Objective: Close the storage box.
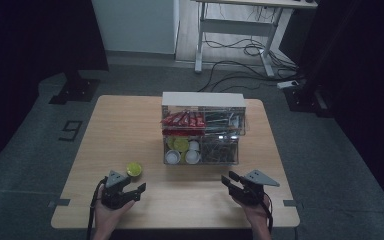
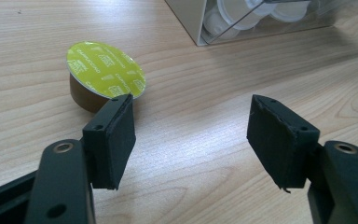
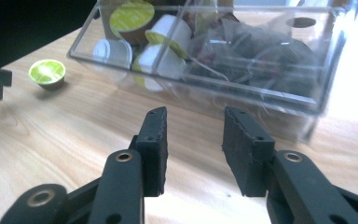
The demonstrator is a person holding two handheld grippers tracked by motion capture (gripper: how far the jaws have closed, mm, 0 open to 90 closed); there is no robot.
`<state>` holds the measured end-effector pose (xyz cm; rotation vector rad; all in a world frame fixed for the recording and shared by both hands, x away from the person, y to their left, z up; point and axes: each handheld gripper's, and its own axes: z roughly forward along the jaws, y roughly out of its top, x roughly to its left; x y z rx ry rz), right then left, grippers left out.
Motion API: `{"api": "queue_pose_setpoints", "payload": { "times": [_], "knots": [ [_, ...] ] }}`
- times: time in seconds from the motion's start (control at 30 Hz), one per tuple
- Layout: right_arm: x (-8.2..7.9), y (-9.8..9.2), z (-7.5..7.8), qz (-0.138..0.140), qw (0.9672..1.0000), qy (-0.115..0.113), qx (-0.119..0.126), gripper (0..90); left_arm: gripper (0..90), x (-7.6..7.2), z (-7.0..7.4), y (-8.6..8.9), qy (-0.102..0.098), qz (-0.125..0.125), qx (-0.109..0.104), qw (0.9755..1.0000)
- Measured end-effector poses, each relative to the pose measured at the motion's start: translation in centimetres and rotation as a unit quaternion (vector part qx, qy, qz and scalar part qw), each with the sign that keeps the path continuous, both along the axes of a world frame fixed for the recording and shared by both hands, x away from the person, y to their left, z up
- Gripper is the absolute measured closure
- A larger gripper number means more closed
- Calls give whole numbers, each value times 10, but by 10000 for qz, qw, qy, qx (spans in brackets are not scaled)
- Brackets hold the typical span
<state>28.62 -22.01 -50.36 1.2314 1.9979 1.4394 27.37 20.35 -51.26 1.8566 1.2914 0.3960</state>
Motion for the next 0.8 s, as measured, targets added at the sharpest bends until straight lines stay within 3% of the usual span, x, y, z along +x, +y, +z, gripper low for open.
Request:
{"api": "queue_pose_setpoints", "payload": {
  "times": [0.17, 0.37, 0.47, 0.8],
  "knots": [
    [-11, -15, -11, -30, 9999, 66, -127, 561, 327, -1, -1, -2, 2, -31, 17, 10000],
    [-14, -28, -32, -24, 9987, 357, -371, 553, 328, -1, -3, -6, 43, -95, 51, 9999],
    [-11, -30, -35, -65, 9986, 427, -288, 550, 328, -1, -5, -8, 69, -114, 72, 9999],
    [-8, -25, -37, -18, 9982, 400, -435, 526, 327, -1, -8, -9, 116, -157, 124, 9997]
  ]
}}
